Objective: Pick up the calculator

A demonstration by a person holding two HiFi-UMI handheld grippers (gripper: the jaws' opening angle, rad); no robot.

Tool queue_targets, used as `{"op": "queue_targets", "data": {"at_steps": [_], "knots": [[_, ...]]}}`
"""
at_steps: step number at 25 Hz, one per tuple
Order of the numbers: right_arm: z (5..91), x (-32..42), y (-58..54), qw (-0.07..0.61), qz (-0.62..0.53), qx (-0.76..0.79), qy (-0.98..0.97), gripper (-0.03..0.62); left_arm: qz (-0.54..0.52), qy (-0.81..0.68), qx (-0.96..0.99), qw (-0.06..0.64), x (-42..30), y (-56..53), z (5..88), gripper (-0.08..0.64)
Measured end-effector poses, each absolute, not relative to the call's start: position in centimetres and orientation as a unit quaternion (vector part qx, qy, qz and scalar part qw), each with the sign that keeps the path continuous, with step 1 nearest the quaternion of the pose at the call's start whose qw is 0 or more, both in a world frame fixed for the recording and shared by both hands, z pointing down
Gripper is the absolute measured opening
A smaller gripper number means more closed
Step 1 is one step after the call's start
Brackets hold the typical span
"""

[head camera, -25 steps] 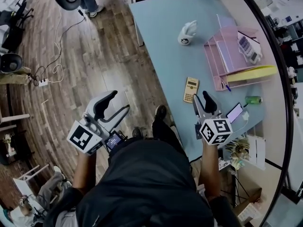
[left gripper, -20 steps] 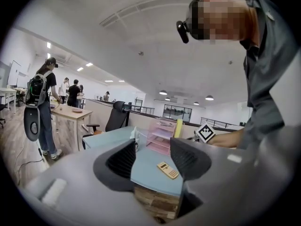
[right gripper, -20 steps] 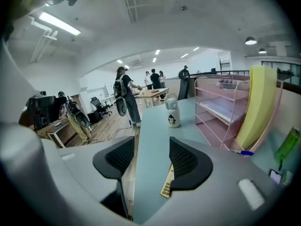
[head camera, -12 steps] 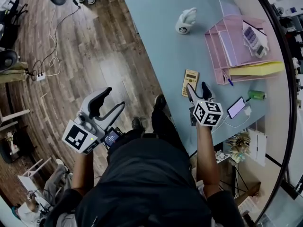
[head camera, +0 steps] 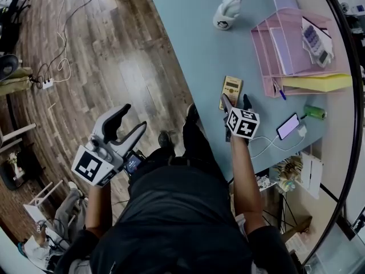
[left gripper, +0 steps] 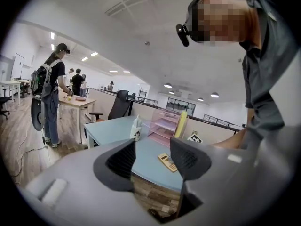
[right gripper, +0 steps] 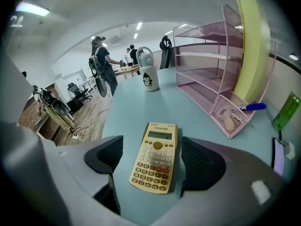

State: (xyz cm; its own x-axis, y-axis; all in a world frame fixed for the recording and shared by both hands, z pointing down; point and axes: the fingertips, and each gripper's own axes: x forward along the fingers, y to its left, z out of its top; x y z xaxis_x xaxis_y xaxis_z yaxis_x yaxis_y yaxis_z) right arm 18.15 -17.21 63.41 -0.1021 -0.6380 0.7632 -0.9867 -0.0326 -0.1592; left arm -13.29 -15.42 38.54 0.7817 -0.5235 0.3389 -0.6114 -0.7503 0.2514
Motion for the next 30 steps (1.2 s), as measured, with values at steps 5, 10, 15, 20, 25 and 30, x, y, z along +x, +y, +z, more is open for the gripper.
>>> {"op": "queue_targets", "data": {"at_steps": [5, 10, 15, 20, 25, 30], "knots": [[66.4, 18.3, -17.1, 0.275, 0.363, 0.622, -0.637, 0.370, 0.132, -0.316, 0.921, 0.187, -13.5, -15.3, 39.4, 0.273], [68.0, 18.2, -17.6, 0.291, 0.362, 0.630, -0.623, 0.399, 0.138, -0.322, 0.916, 0.195, -13.7, -15.1, 40.3, 0.273], [69.1, 17.9, -17.8, 0.294, 0.371, 0.634, -0.611, 0.400, 0.136, -0.324, 0.914, 0.203, -13.6, -14.9, 40.9, 0.273], [69.6, 18.1, -17.9, 0.300, 0.368, 0.643, -0.601, 0.399, 0.138, -0.326, 0.912, 0.209, -13.7, -14.7, 41.3, 0.273], [69.6, 18.1, -17.8, 0.300, 0.364, 0.647, -0.599, 0.397, 0.100, -0.328, 0.920, 0.192, -13.7, -15.2, 40.4, 0.273], [69.6, 18.0, -17.8, 0.297, 0.359, 0.651, -0.599, 0.393, 0.097, -0.328, 0.920, 0.191, -13.9, -15.2, 40.2, 0.273]]}}
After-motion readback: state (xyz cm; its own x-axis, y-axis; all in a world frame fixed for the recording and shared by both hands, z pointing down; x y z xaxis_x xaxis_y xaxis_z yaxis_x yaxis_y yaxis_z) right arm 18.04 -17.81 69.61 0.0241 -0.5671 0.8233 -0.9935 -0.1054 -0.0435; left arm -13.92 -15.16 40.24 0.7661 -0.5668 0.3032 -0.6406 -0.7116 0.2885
